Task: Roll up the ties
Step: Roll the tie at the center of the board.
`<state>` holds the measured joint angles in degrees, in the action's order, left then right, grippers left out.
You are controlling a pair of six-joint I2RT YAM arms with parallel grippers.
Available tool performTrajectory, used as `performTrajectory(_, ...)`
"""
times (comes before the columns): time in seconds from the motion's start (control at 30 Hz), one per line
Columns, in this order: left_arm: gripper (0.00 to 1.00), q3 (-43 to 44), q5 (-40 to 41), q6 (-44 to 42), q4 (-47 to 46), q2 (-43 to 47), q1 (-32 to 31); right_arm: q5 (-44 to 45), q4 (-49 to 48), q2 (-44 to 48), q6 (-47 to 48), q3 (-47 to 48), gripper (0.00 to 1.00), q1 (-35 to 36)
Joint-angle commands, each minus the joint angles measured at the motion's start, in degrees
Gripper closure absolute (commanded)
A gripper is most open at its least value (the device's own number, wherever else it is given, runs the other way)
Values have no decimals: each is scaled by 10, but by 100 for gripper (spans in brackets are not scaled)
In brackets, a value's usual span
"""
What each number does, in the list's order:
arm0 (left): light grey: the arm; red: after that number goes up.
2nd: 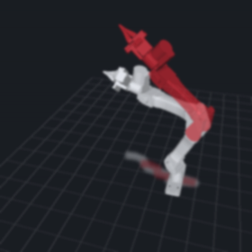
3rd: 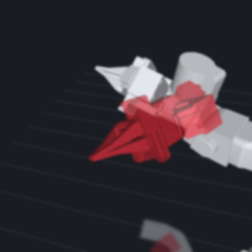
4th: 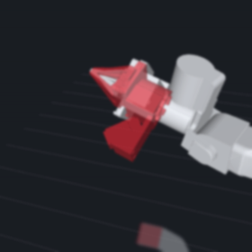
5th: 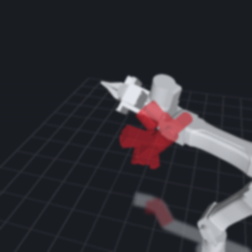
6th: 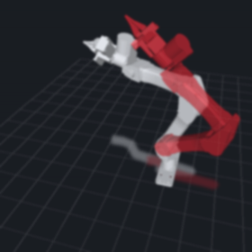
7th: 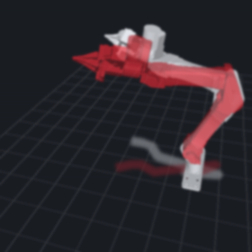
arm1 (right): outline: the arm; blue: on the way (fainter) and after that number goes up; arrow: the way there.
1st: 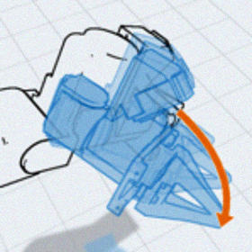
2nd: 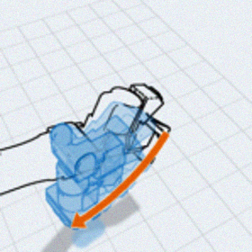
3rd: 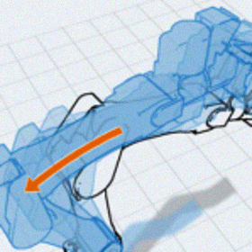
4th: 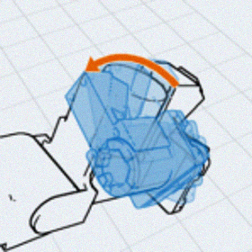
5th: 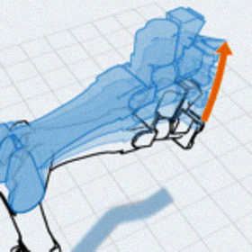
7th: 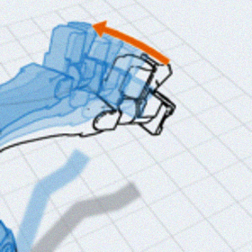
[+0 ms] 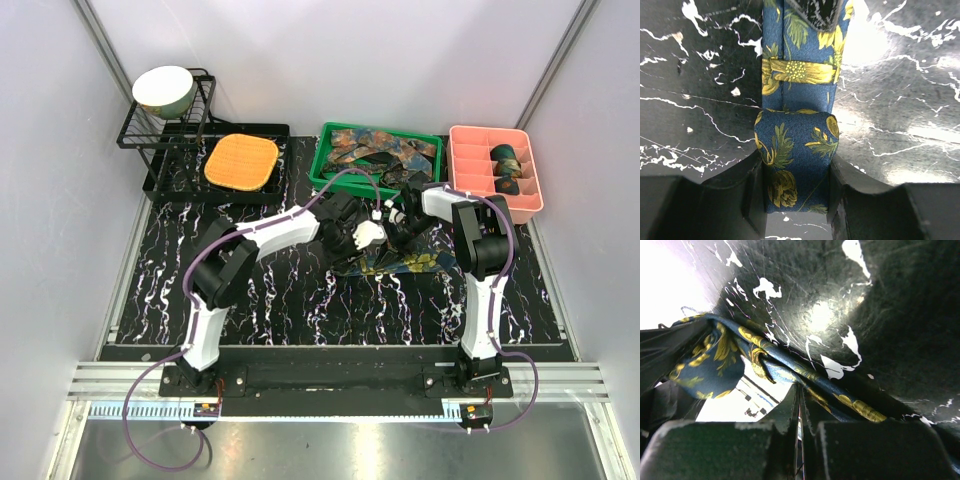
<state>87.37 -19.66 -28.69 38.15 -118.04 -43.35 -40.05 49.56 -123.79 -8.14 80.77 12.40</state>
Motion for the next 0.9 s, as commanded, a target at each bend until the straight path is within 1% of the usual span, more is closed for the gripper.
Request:
performTrajectory(0.0, 72, 20, -40, -21, 12, 54, 6, 128, -21, -34, 31, -4, 94, -2)
performTrajectory(0.17, 70, -15, -66, -42, -11, 80, 8, 132, -21, -34, 31, -5, 95, -2)
performTrajectory(0.3, 72, -47, -42, -73, -4, 83, 6, 131, -22, -36, 31, -8, 95, -2)
performTrajectory(0.47, 74, -48, 7, -72, 32, 33, 3, 125, -22, -38, 37, -3, 95, -4)
performTrajectory(0.5, 74, -39, 25, -66, 47, 22, 1, 122, -22, -37, 41, -2, 96, -3)
performTrajectory(0.57, 74, -24, 33, -63, 67, -9, -4, 111, -19, -40, 44, 6, 95, -3)
performTrajectory(0.67, 74, -33, 57, -67, 73, -25, -17, 82, -8, -40, 47, 25, 95, -4)
performTrajectory(0.73, 74, -34, 83, -73, 82, -37, -23, 39, -4, -27, 46, 35, 94, -5)
performTrajectory(0.77, 74, -31, 91, -71, 85, -51, -23, 3, -3, -19, 46, 37, 90, -5)
performTrajectory(0.83, 73, -26, 99, -64, 102, -65, -23, -33, -5, 11, 48, 31, 86, -7)
performTrajectory(0.87, 73, -26, 101, -61, 103, -68, -23, -78, -4, 20, 48, 28, 79, -9)
